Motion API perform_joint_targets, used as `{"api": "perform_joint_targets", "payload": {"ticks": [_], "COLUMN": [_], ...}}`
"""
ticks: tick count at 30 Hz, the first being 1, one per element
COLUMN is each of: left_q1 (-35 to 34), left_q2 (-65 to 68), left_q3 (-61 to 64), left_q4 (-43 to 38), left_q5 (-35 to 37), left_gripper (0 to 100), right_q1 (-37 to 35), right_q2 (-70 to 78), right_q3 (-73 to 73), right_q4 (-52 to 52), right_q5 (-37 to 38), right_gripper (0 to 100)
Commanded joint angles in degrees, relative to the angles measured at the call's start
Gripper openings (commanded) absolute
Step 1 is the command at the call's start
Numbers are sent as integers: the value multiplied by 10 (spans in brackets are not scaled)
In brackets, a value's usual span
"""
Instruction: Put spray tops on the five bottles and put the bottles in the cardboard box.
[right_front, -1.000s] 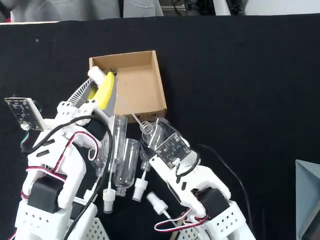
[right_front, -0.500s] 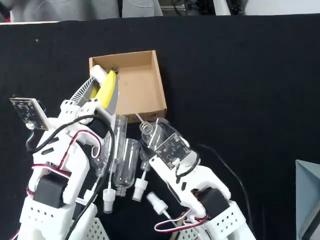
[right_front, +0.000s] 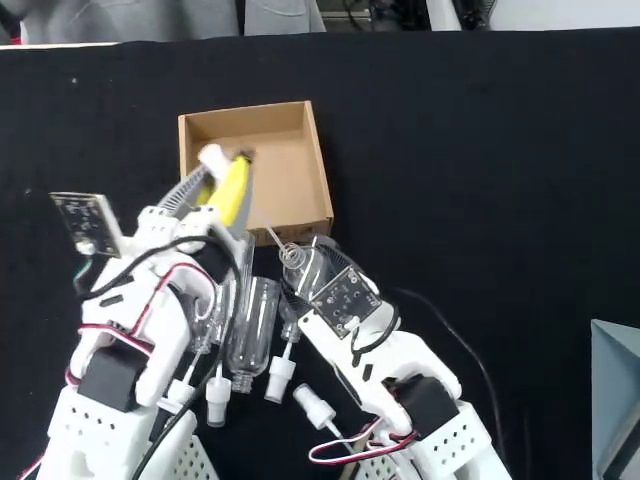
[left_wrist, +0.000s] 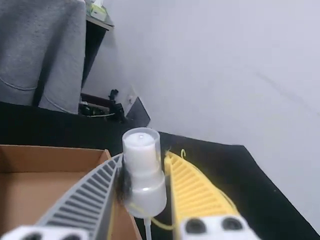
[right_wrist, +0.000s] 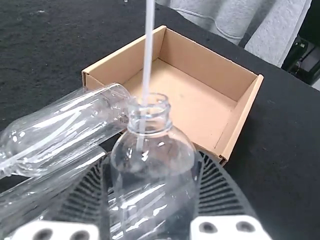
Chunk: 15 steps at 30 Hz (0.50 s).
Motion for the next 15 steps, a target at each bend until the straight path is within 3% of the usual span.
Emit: {"api": "perform_joint_targets", "payload": {"ticks": [1,15], "left_q1": [38,75], "left_q2": [-7,-4], "left_q3": [-4,-4], "left_q4": [1,29], "left_q5": [-14,-14], "left_gripper": [28,28], "right_q1": [-8,25], "right_q2": [-57,-58], "right_q3": [-8,-21], "right_q4": [-21,-22], "right_q5": [4,2], "right_gripper": [82,82]}}
